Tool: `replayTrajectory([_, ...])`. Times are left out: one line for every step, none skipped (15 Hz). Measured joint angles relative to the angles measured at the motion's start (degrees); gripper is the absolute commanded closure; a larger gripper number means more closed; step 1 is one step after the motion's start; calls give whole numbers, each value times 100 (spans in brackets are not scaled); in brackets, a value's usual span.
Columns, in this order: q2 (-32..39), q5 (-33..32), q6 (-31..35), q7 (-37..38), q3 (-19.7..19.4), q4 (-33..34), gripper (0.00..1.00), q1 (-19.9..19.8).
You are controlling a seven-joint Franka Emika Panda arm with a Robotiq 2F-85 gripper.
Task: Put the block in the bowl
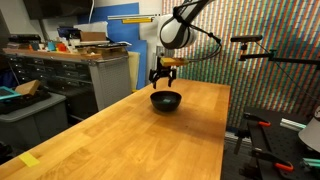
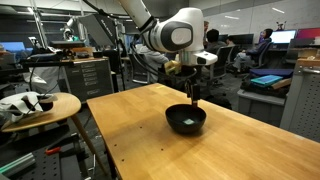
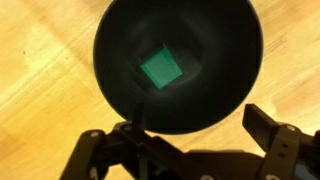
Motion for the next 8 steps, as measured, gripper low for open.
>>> replayTrajectory([-142, 2, -236, -74, 2, 28, 0, 0])
replayTrajectory([-278, 2, -469, -145, 2, 65, 0, -1])
replayTrajectory([-401, 5, -711, -243, 8, 107, 0, -6])
replayTrajectory([-516, 7, -958, -346, 13, 159, 0, -12])
replayTrajectory([-608, 7, -1193, -456, 17, 220, 0, -16])
replayTrajectory([-678, 7, -1423, -561, 20, 282, 0, -21])
replayTrajectory([-731, 7, -1661, -666, 22, 355, 0, -26])
replayTrajectory([-775, 7, -1889, -776, 24, 429, 0, -34])
